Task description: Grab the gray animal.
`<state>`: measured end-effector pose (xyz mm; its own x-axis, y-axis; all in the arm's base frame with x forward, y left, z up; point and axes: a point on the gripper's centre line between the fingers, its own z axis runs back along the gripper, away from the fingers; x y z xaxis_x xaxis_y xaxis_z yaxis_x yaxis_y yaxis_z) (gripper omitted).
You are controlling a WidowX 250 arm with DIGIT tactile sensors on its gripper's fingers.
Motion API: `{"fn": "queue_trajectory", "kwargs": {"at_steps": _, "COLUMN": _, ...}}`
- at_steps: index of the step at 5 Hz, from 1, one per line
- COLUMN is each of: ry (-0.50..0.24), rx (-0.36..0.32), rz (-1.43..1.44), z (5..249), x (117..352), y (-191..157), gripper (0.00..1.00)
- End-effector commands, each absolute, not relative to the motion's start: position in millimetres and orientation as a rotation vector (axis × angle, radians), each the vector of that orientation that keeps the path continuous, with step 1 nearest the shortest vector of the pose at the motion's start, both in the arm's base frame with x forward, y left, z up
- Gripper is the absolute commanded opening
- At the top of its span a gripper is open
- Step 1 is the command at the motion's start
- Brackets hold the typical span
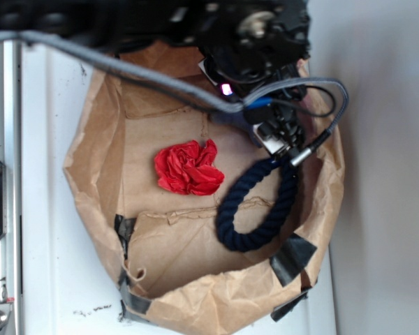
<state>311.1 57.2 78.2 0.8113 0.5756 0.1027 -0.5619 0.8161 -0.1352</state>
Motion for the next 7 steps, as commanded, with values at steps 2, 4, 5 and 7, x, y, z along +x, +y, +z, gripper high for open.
{"fn": "queue_trajectory", "kwargs": {"at_steps": 2, "ry": -0.102, "rx": -0.009, "rz": 0.673, "z": 43.9, "x": 343.5, "y": 78.6, "gripper": 1.0}}
{"fn": "queue_trajectory", "kwargs": {"at_steps": 4, "ry": -0.112, "rx": 0.017, "rz": 0.643, "z": 30.3, "x": 349.7, "y": 72.0, "gripper": 0.7}}
{"fn": "queue_trajectory", "kwargs": {"at_steps": 5, "ry": -0.132, "rx": 0.013, "rz": 0.642, "z": 22.1, "x": 299.7, "y": 41.9, "gripper": 0.0}}
{"fn": "queue_trajectory", "kwargs": {"at_steps": 7, "ry": -0.121, "rx": -0.024, "rz": 0.619, "z": 36.9, "x": 327.3, "y": 69.0, "gripper": 0.0}}
